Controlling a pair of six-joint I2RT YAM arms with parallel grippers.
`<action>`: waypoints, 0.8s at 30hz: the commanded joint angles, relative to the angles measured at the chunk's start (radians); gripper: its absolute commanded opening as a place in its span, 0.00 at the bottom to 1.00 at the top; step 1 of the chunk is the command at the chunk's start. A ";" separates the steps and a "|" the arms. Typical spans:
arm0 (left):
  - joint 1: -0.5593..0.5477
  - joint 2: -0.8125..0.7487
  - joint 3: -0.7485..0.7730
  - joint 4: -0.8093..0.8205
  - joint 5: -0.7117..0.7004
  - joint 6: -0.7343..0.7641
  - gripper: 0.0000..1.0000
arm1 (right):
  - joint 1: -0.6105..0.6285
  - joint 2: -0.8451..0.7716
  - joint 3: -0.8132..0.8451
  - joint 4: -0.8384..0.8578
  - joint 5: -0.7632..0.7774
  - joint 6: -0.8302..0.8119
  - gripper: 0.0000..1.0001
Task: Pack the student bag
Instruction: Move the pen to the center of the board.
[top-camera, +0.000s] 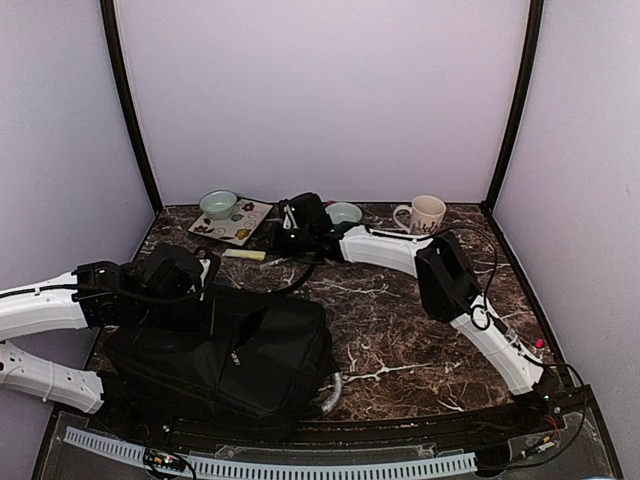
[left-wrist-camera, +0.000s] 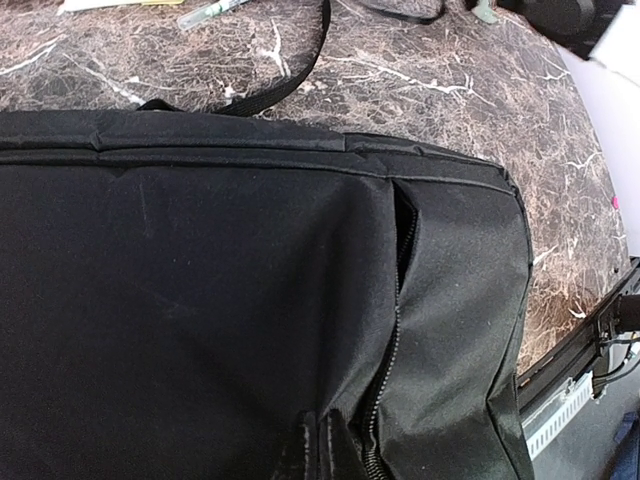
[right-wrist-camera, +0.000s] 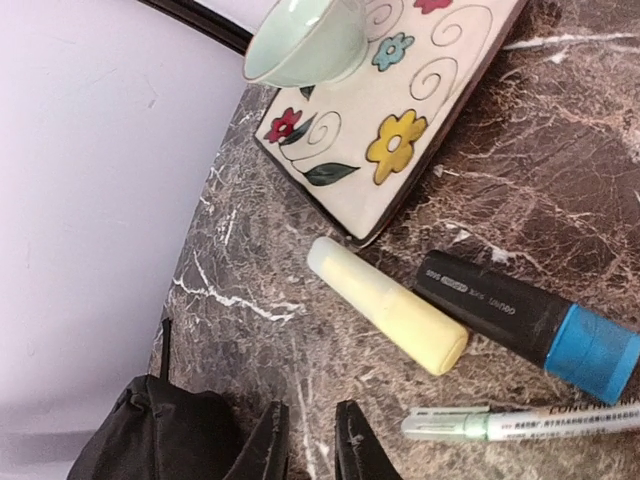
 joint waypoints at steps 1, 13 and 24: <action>0.002 -0.022 0.036 -0.053 -0.006 -0.009 0.00 | -0.038 0.121 0.072 0.063 -0.056 0.104 0.17; 0.002 -0.007 0.079 -0.084 -0.031 0.052 0.00 | -0.077 0.068 -0.055 -0.070 -0.005 0.132 0.15; 0.002 0.083 0.098 0.001 0.036 0.157 0.00 | -0.130 -0.304 -0.460 -0.298 0.051 -0.168 0.14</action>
